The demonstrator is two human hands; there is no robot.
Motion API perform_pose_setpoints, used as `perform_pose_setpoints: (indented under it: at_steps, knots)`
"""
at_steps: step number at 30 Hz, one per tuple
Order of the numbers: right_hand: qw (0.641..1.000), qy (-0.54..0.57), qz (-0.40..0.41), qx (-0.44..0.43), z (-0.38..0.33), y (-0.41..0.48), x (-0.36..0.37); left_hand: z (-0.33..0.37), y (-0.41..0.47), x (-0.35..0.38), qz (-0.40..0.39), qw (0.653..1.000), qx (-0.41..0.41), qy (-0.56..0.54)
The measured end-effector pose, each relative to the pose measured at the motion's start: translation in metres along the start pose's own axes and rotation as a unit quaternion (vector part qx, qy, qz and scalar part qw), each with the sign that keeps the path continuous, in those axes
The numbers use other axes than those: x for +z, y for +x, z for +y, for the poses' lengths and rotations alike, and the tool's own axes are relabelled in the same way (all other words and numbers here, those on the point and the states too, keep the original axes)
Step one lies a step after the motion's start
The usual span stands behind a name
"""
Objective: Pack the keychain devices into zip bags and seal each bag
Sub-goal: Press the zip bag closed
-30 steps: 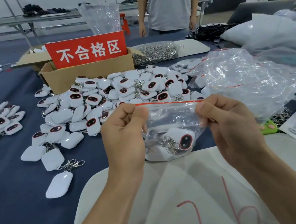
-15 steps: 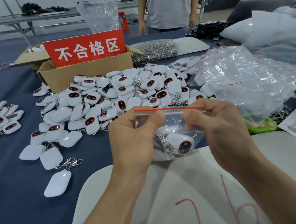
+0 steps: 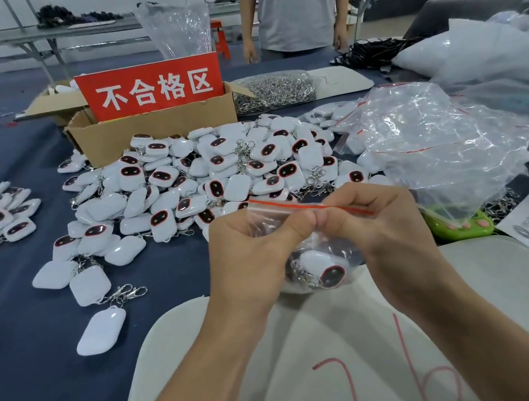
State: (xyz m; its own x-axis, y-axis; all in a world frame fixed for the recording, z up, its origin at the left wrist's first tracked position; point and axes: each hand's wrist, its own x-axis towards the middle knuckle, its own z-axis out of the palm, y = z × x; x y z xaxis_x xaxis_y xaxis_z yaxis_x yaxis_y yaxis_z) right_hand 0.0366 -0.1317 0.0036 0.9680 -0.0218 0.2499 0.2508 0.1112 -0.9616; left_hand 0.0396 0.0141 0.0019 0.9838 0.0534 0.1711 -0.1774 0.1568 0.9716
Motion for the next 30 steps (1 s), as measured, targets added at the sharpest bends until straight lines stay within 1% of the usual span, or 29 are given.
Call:
perform_pose_setpoints:
  at_steps: [6,9,12,16,18,22,24,27,30]
  knots:
    - [1.000,-0.014,-0.009,-0.006,0.001,0.001,0.000,-0.002,0.001,0.001,0.015,1.000,0.020,0.001]
    - [1.000,-0.017,-0.009,0.013,0.000,0.001,-0.003,-0.002,0.000,0.003,0.030,1.000,-0.007,-0.007]
    - [0.999,0.009,-0.008,0.034,0.000,0.001,-0.006,-0.001,0.002,0.001,0.062,0.996,-0.051,-0.045]
    - [0.999,0.023,0.002,0.049,0.000,0.003,-0.007,0.000,0.003,-0.002,0.099,0.991,-0.061,-0.073]
    - [0.998,0.021,0.003,0.056,0.000,0.003,-0.007,-0.001,0.003,-0.002,0.106,0.990,-0.060,-0.077]
    - [0.998,0.009,0.001,0.059,0.001,0.004,-0.009,-0.003,0.004,-0.002,0.108,0.992,-0.045,-0.044]
    - [0.998,0.010,-0.005,0.057,0.002,0.004,-0.009,-0.003,0.005,-0.002,0.105,0.993,-0.042,-0.046]
    - [0.997,0.029,-0.027,0.059,0.002,0.004,-0.010,-0.003,0.005,-0.003,0.105,0.992,-0.039,-0.061]
    - [0.996,0.053,-0.019,0.072,0.001,0.006,-0.015,-0.001,0.005,-0.006,0.114,0.991,-0.046,-0.055]
